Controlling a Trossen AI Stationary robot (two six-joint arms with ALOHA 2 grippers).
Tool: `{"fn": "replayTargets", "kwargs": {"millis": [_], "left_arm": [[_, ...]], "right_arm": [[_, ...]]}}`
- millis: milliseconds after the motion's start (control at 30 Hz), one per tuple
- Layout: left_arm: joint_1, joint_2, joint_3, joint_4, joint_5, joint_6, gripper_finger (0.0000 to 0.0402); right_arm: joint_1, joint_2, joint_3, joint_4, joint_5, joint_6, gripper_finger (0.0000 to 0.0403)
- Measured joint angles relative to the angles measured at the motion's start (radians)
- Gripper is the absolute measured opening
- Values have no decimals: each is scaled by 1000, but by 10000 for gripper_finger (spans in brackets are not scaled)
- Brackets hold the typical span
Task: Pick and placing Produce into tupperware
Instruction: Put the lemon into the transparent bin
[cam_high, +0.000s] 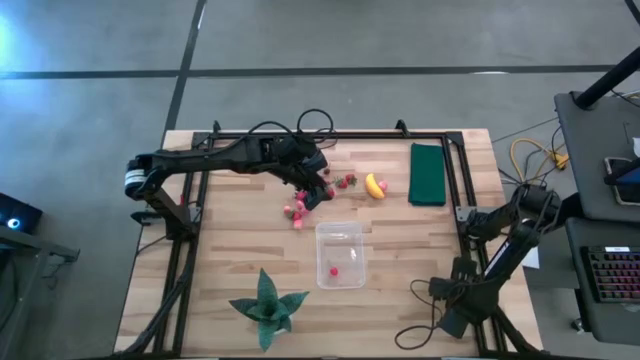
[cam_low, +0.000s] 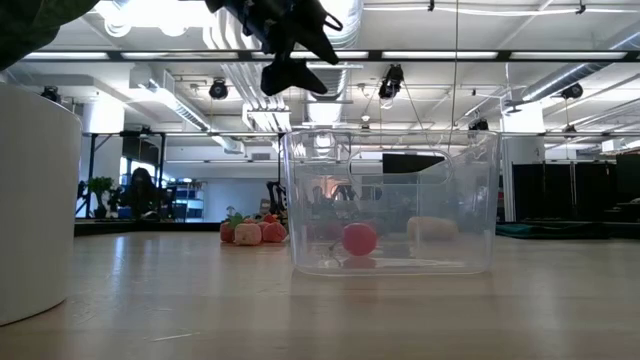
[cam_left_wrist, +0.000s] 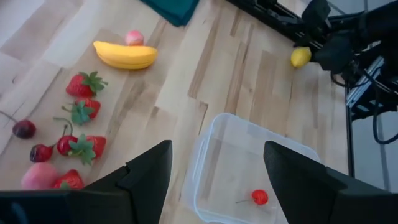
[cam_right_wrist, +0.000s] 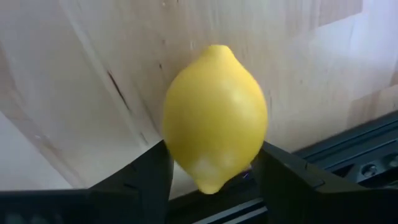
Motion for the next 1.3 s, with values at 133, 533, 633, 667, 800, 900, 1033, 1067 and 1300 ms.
{"fn": "replayTargets", "kwargs": {"millis": [133, 533, 633, 667, 800, 900, 1033, 1067, 1300], "left_arm": [[0, 0, -6, -1, 0, -20, 240], [-11, 0, -7, -6, 0, -122, 240], [-15, 6, -7, -2, 0, -122, 240], [-16, 7, -9, -3, 0, -122, 240], [-17, 7, -9, -2, 0, -123, 240], [-17, 7, -9, -2, 0, -123, 240], [-18, 7, -9, -3, 0, -123, 240], [-18, 7, -9, -3, 0, -123, 240], [-19, 7, -9, -4, 0, -123, 240]], "right_arm": [[0, -22, -11, 6, 22, 13, 201], [-8, -249, -177, 171, 107, 319, 201], [-8, -319, -232, 178, 106, 391, 201], [-8, -344, -250, 179, 105, 423, 201], [-8, -454, -325, 219, 104, 572, 201], [-8, -533, -383, 276, 105, 650, 201], [-9, -599, -435, 283, 105, 713, 201], [-8, -609, -443, 283, 105, 717, 201], [-9, -611, -462, 273, 132, 772, 201]]}}
